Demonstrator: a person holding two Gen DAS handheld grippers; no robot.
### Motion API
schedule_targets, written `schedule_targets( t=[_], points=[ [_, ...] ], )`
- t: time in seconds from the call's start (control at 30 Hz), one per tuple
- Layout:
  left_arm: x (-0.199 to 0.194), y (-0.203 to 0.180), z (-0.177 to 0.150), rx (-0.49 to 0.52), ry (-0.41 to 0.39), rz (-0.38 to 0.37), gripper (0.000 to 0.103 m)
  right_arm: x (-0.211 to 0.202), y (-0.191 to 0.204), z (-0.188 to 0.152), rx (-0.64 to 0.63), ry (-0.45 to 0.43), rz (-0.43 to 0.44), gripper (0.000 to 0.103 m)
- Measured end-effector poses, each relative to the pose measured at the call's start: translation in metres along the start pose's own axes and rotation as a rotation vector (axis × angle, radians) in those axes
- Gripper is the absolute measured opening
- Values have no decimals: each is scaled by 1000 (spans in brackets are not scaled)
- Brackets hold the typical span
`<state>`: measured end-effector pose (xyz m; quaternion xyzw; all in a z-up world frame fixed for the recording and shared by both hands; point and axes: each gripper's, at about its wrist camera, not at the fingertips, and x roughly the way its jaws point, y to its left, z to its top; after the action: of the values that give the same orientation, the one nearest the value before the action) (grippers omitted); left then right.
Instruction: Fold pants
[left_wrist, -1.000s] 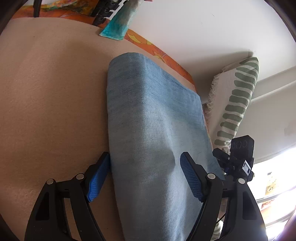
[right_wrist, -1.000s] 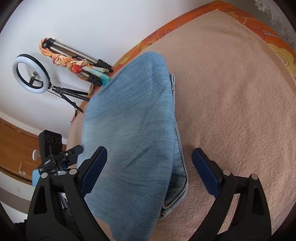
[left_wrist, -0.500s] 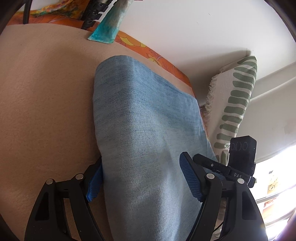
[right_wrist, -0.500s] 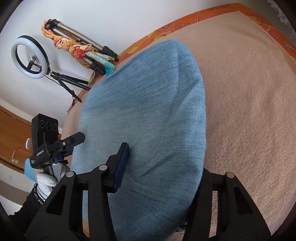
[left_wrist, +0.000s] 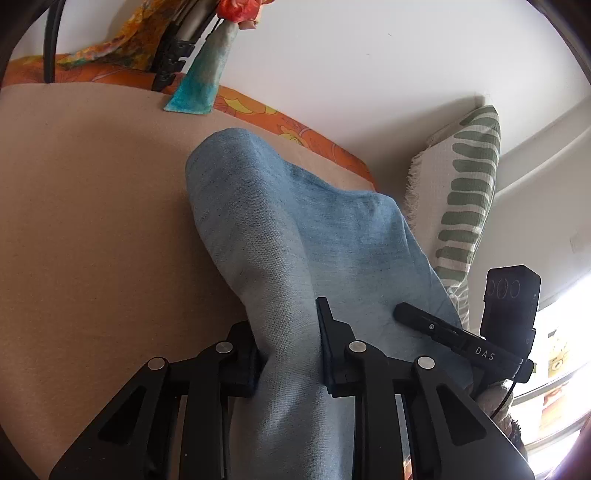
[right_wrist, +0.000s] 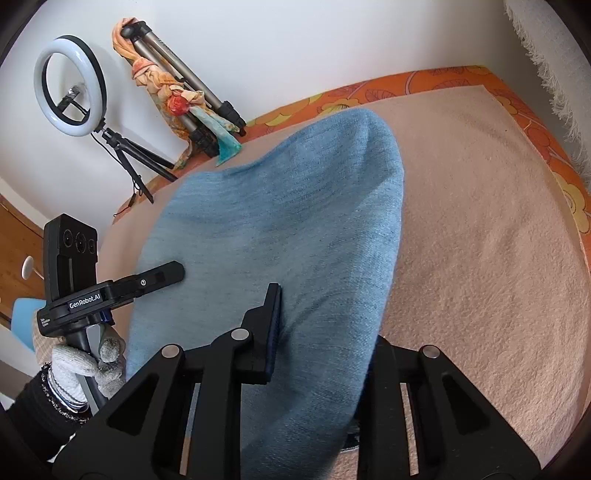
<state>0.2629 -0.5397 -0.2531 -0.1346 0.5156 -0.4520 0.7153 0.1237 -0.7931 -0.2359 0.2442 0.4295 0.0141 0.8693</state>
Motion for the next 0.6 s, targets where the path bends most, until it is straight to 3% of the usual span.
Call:
schedule_targets(
  t=[0.27, 0.6],
  points=[
    [-9, -20, 12, 47, -27, -43, 20, -31, 23, 11, -94, -77, -35, 21],
    [10, -52, 56, 125, -77, -40, 20, -49, 23, 64, -161, -154, -122, 21]
  ],
)
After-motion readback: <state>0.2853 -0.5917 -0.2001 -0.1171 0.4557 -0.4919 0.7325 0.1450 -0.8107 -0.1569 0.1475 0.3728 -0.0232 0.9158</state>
